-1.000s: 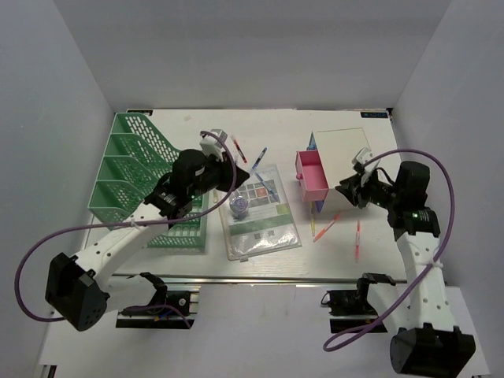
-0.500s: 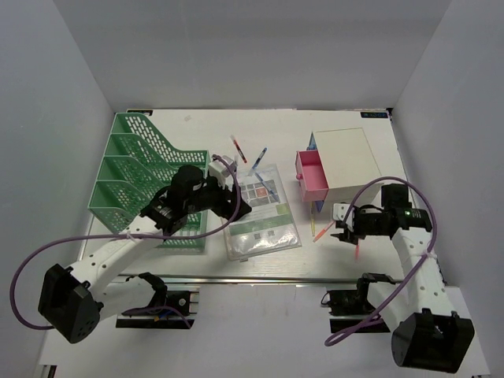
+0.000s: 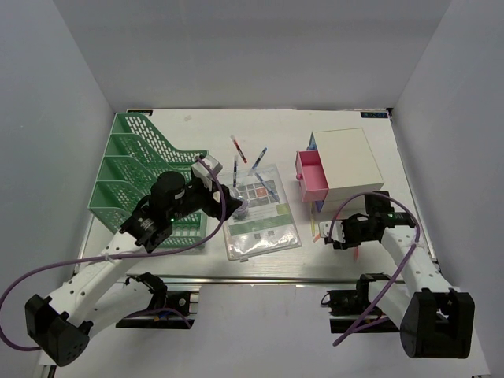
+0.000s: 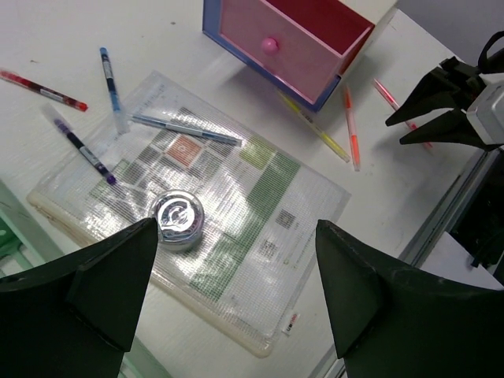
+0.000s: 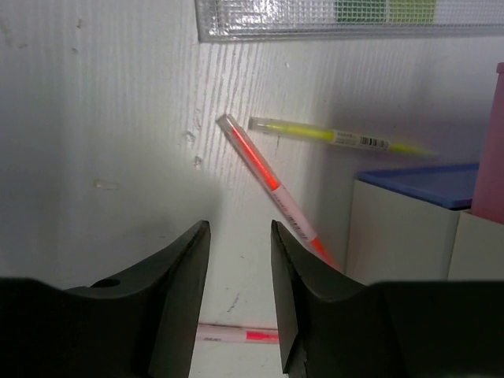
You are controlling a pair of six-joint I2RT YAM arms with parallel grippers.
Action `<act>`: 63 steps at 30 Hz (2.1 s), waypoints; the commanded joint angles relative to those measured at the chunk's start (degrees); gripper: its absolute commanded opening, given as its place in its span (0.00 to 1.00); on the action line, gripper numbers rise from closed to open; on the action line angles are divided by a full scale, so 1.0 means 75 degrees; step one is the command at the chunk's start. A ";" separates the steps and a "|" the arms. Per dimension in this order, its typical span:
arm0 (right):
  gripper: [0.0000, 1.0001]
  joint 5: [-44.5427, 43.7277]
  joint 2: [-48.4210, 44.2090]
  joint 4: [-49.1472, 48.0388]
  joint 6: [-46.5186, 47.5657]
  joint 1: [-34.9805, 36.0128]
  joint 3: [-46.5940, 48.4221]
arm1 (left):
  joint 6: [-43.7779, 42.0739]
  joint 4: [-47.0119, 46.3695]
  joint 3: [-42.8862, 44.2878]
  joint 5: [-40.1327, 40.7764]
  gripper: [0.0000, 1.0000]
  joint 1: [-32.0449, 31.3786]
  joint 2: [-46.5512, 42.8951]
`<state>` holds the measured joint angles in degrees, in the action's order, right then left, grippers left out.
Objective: Organize the desk
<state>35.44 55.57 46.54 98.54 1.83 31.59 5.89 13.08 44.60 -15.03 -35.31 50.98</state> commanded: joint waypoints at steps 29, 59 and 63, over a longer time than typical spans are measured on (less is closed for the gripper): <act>0.43 -0.2241 0.2070 -0.1331 -0.0072 0.2088 0.0955 | -0.0141 0.0025 -0.0134 0.0316 0.92 0.0020 -0.0423; 0.46 -0.3050 0.3500 -0.0031 0.0806 0.2745 0.1354 | -0.0141 0.0002 -0.0169 0.0422 0.93 0.0020 -0.0458; 0.43 -0.3085 0.3699 0.0403 0.0632 0.2815 0.1331 | -0.0141 0.0002 -0.0181 0.0410 0.93 0.0020 -0.0458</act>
<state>13.15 81.10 43.29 103.70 22.13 42.11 5.34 13.34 43.83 -12.43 -35.31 48.73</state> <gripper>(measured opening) 0.440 0.921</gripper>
